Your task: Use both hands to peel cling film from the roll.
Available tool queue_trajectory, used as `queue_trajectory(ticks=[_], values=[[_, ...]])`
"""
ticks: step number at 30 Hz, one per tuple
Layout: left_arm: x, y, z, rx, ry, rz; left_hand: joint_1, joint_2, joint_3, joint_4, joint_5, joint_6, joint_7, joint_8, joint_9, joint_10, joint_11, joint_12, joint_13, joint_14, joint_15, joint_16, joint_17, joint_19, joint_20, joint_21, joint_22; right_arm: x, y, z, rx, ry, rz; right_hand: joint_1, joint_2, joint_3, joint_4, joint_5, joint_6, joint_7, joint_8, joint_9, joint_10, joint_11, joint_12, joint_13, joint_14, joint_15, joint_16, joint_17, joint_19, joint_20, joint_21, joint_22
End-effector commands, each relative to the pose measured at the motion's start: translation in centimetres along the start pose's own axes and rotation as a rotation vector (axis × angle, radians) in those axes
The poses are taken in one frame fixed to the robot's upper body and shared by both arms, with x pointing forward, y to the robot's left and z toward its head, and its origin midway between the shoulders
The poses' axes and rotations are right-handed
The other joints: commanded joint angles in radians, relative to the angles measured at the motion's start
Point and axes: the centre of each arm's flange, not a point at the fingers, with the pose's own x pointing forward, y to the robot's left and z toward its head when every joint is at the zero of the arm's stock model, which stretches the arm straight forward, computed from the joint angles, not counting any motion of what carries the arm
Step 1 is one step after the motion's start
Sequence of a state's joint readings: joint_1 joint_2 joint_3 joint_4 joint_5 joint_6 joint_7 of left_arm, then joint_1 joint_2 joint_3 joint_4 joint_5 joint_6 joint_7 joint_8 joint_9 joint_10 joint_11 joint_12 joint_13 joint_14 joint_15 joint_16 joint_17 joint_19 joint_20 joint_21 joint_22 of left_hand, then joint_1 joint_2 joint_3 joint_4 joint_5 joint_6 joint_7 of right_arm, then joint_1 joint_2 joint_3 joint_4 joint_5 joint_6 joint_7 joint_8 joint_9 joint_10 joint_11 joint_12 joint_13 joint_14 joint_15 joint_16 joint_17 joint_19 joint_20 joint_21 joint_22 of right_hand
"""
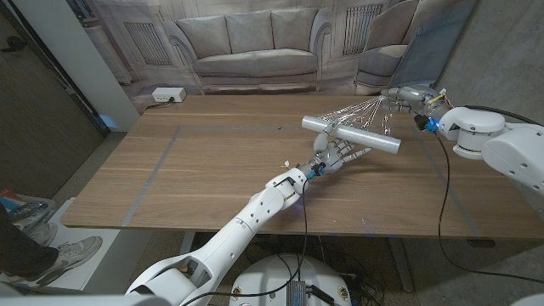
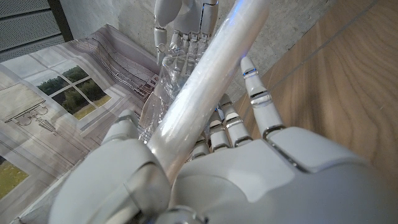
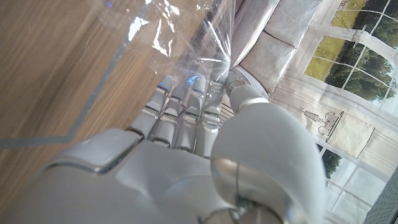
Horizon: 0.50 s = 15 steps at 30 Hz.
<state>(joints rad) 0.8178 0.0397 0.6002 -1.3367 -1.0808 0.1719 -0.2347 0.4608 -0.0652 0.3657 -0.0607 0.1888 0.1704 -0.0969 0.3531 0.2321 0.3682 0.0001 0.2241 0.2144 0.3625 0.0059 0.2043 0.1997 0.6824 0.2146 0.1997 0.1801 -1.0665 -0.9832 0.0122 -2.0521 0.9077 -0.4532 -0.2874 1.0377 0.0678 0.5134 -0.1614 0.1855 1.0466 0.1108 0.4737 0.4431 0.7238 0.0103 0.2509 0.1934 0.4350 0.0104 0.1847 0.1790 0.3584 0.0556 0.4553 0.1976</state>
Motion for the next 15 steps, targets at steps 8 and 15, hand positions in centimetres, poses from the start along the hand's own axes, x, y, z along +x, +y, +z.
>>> queue_trajectory(ticks=[8, 15], values=[[-0.31, -0.12, -0.09, 0.008, -0.001, -0.012, -0.005, 0.001, -0.009, 0.001, 0.0, 0.0, -0.006, -0.006, -0.005, 0.044, -0.008, 0.003, -0.004, 0.001, 0.0, 0.0, 0.001, 0.01, 0.0, 0.001, 0.002, -0.07, -0.38, 0.31, 0.009, 0.001, -0.03, 0.004, -0.004, 0.01, 0.0, -0.004, 0.004, 0.002, 0.007, 0.003, 0.006, -0.003, -0.004, 0.001, 0.004, -0.004, -0.002, 0.002, 0.004, -0.004, 0.007, 0.003], [-0.57, -0.08, -0.06, 0.005, -0.01, 0.009, -0.006, 0.004, -0.011, 0.003, 0.0, 0.077, -0.003, 0.02, -0.007, -0.03, -0.006, -0.028, -0.005, -0.021, 0.0, -0.007, 0.001, 0.004, 0.001, -0.001, 0.002, 0.23, -0.51, 0.76, 0.01, -0.003, -0.041, 0.004, -0.005, 0.012, 0.0, -0.004, 0.005, 0.004, 0.007, 0.004, 0.006, -0.003, -0.004, 0.001, 0.005, -0.005, -0.002, 0.002, 0.002, -0.004, 0.007, 0.003]])
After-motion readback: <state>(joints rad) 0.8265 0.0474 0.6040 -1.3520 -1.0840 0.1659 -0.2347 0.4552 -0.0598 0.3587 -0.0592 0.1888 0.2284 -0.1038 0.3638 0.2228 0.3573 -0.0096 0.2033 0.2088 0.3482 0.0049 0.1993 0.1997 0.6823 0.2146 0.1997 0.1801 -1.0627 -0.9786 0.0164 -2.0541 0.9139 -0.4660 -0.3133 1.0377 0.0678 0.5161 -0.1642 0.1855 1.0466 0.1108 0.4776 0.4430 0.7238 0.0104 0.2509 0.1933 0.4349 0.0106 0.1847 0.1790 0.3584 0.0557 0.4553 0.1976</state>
